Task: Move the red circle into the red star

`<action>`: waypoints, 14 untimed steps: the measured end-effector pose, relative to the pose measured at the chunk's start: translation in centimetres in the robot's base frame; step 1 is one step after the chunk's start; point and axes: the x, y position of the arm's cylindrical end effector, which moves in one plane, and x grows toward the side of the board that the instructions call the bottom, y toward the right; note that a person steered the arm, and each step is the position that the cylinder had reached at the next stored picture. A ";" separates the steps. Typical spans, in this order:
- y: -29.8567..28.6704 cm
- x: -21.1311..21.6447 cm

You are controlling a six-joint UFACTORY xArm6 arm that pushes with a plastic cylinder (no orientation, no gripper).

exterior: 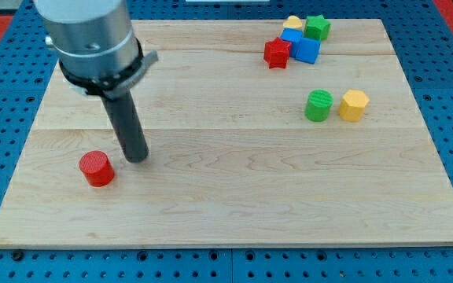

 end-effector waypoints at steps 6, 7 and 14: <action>-4.6 4.7; -10.1 3.5; -3.0 -8.2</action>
